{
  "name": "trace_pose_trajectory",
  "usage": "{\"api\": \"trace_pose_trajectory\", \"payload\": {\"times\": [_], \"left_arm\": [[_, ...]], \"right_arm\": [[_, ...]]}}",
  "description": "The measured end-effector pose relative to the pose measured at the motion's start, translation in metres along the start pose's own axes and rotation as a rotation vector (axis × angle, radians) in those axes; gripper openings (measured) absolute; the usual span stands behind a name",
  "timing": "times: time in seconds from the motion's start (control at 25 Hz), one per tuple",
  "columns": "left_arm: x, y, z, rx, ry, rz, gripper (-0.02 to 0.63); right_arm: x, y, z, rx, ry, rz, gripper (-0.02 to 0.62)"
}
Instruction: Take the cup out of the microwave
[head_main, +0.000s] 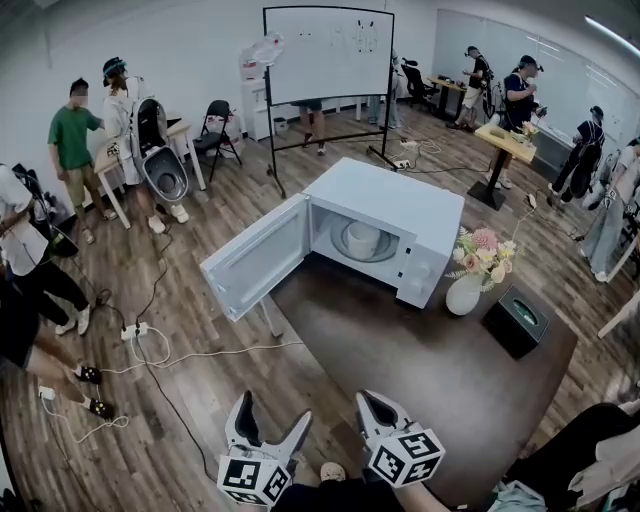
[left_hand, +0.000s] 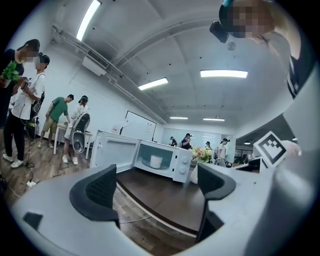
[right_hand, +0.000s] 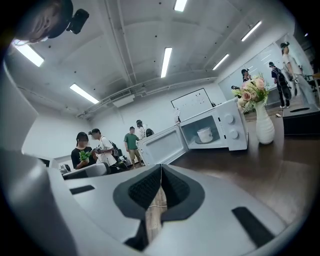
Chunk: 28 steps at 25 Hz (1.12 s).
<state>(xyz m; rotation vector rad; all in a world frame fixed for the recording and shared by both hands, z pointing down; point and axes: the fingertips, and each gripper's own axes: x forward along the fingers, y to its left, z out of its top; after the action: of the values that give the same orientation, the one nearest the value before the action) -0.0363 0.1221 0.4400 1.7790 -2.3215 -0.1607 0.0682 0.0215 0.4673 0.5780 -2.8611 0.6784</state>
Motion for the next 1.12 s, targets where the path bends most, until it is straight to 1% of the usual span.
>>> {"api": "trace_pose_trajectory", "payload": {"times": [0.16, 0.36, 0.64, 0.84, 1.12], "left_arm": [[0.003, 0.003, 0.0, -0.002, 0.004, 0.019, 0.506], [0.002, -0.002, -0.006, 0.012, 0.029, 0.018, 0.508], [0.011, 0.003, -0.007, 0.0, 0.027, 0.018, 0.508], [0.036, 0.015, -0.005, 0.003, 0.029, -0.01, 0.508], [0.101, 0.048, 0.008, -0.03, 0.03, -0.098, 0.506]], "right_arm": [[0.002, -0.002, -0.002, 0.007, 0.009, 0.006, -0.006], [0.001, -0.005, -0.005, 0.023, 0.016, 0.006, -0.006], [0.008, -0.01, -0.007, 0.041, 0.022, -0.007, -0.006], [0.027, -0.022, -0.001, 0.051, 0.012, -0.038, -0.006], [0.077, -0.044, 0.021, 0.058, -0.018, -0.111, -0.006]]}}
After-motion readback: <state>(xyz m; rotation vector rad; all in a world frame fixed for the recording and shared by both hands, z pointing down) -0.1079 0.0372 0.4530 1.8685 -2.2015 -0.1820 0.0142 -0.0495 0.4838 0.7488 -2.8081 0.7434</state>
